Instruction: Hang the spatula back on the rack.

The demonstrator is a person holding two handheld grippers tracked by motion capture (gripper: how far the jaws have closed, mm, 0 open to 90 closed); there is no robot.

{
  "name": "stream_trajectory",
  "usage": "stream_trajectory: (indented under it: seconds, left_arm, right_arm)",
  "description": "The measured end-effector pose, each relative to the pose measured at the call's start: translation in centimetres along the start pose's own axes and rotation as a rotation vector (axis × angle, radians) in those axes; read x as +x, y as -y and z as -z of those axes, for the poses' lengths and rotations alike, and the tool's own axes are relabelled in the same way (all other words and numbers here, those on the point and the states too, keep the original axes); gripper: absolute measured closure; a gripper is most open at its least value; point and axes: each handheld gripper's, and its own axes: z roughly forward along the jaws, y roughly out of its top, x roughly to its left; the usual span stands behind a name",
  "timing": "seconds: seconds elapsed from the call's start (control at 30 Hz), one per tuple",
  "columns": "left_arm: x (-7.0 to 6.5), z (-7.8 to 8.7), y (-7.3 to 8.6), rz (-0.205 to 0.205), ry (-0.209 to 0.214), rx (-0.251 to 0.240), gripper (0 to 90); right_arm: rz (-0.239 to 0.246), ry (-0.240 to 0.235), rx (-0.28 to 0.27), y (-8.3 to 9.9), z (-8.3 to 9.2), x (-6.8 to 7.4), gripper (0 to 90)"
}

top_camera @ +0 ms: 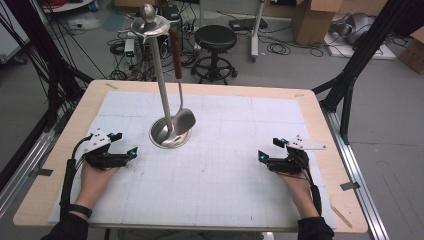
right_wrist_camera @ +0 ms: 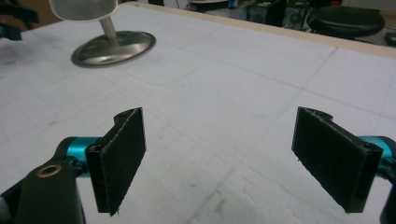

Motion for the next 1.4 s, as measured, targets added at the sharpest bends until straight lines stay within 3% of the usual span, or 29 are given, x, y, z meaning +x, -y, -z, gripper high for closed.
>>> stream_trajectory:
  seconds: [0.17,0.27,0.37,0.47,1.4]
  left_arm:
    - [-0.1,-0.1,0.0,-0.009,-0.003,0.006,18.8]
    - [0.1,0.0,0.0,0.010,-0.005,-0.002,18.8]
    - [0.0,0.0,0.0,0.000,-0.006,0.001,18.7]
    - [-0.1,-0.1,0.0,-0.009,-0.009,0.002,18.9]
    - [-0.5,-0.2,0.0,-0.037,-0.017,0.012,19.1]
  right_arm:
    - [-0.003,0.047,0.013,1.0,0.1,-0.5,17.0]
    - [-0.018,0.061,0.028,1.4,0.4,-0.7,17.0]
    - [-0.023,0.071,0.035,1.7,0.5,-0.9,17.1]
    - [-0.056,0.079,0.023,1.8,0.6,-1.4,17.2]
    - [-0.083,0.071,0.026,1.9,0.6,-1.6,17.2]
